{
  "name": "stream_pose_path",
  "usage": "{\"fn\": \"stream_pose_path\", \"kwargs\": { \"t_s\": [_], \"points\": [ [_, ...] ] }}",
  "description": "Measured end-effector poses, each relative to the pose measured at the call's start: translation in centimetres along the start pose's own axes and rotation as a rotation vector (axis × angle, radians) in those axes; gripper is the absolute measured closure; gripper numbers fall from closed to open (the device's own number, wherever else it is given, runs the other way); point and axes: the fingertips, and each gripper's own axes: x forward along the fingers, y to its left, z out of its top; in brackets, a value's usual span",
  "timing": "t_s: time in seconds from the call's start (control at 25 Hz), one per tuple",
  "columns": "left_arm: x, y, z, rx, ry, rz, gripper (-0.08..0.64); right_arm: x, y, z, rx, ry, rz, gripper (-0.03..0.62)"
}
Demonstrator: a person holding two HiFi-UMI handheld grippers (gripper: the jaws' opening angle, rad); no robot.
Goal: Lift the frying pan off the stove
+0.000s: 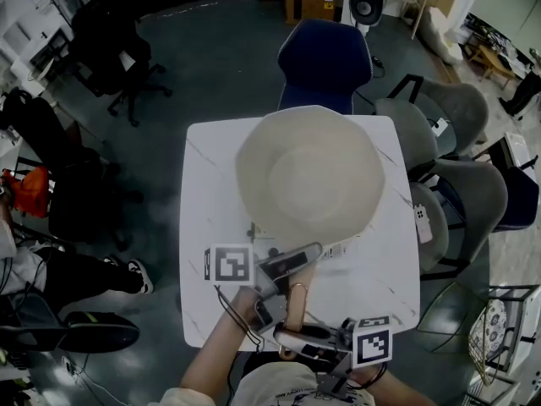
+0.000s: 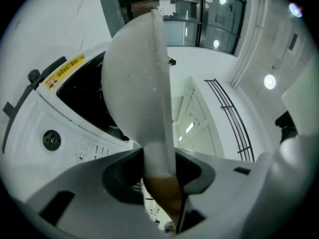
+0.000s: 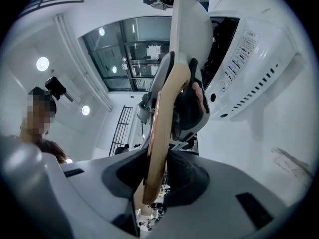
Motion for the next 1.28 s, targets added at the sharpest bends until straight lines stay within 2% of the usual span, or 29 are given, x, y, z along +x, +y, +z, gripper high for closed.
{"fn": "stream_pose_path", "kwargs": {
  "t_s": [0.12, 0.28, 0.48, 0.6, 0.76, 0.92, 1.28],
  "points": [
    [-0.2, -0.3, -0.2, 0.003, -0.006, 0.003, 0.397, -0.1, 0.4, -0.2, -0.004, 0.009, 0.006, 0.476],
    [-0.3, -1.9, -0.3, -0.024, -0.025, -0.039, 0.397, -0.1, 1.1, -0.5, -0.023, 0.028, 0.003, 0.476],
    [-0.8, -2.6, -0.3, 0.04, -0.021, -0.003, 0.397, -0.1, 2.3, -0.8, -0.038, 0.052, 0.011, 0.476],
    [-1.0, -3.7, -0.5, 0.042, -0.027, -0.012, 0.397, -0.3, 3.2, -1.0, -0.05, 0.065, 0.018, 0.476],
    [-1.3, -5.1, -0.9, 0.004, -0.052, -0.038, 0.396, -0.5, 4.2, -1.4, -0.058, 0.077, 0.016, 0.476],
    [-1.8, -5.4, -1.0, 0.039, -0.057, -0.033, 0.396, -0.6, 5.0, -1.8, -0.064, 0.082, 0.018, 0.474],
    [-2.4, -6.9, -2.1, 0.031, -0.065, -0.039, 0.396, -0.8, 6.4, -2.8, -0.064, 0.088, 0.031, 0.472]
  ]
}}
